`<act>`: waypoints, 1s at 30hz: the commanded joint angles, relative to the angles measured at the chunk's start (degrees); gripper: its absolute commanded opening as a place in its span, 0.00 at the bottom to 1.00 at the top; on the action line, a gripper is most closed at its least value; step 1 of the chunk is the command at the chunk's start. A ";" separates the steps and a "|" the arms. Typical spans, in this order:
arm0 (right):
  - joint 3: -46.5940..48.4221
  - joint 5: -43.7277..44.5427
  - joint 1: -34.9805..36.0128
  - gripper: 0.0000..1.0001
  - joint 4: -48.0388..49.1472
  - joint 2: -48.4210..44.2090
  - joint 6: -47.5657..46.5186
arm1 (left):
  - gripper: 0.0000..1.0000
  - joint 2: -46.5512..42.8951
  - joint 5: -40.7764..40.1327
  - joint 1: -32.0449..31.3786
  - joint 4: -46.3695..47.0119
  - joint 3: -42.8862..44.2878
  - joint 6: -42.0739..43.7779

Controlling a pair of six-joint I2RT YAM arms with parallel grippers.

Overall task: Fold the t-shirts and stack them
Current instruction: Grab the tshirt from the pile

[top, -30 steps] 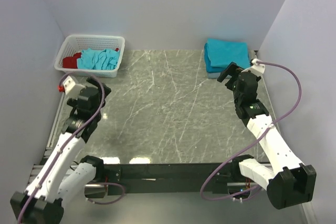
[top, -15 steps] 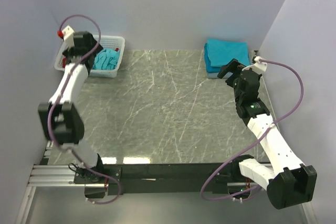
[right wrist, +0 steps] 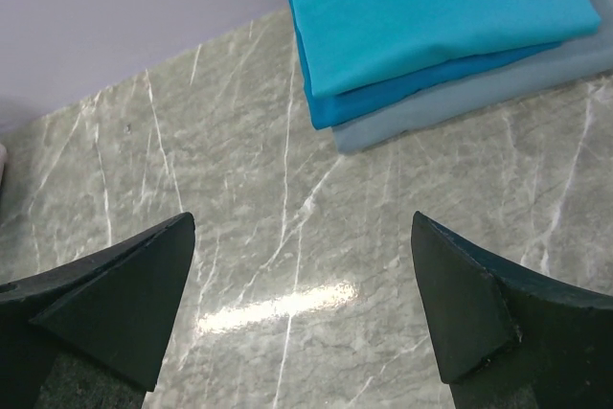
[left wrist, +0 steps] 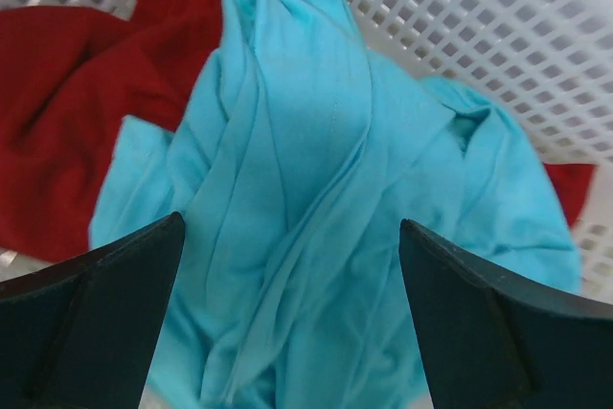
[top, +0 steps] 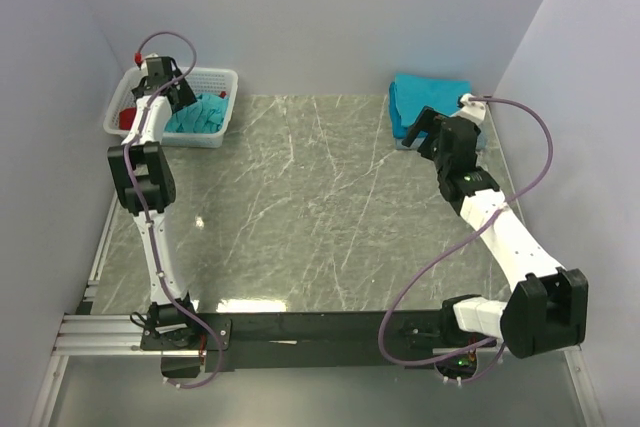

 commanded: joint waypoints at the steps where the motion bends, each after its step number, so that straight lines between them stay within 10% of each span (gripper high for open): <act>1: 4.42 -1.50 0.18 1.00 -1.75 1.25 -1.42 | 1.00 1.89 2.30 -0.01 -0.62 4.95 4.70; 9: 3.90 -0.18 0.27 1.00 -0.88 0.91 -1.51 | 0.91 6.10 4.32 0.16 -0.70 5.21 5.76; 18: 3.63 1.49 0.18 1.00 -1.32 0.38 -1.60 | 0.58 7.78 4.68 0.08 -1.67 4.68 4.71; 27: 3.72 1.05 0.27 1.00 -1.14 0.73 -1.51 | 0.00 -0.55 9.33 0.08 5.69 -0.76 3.57; 30: 3.72 1.23 0.09 1.00 -1.14 0.64 -1.60 | 0.01 -4.25 10.12 0.08 7.20 -2.26 1.99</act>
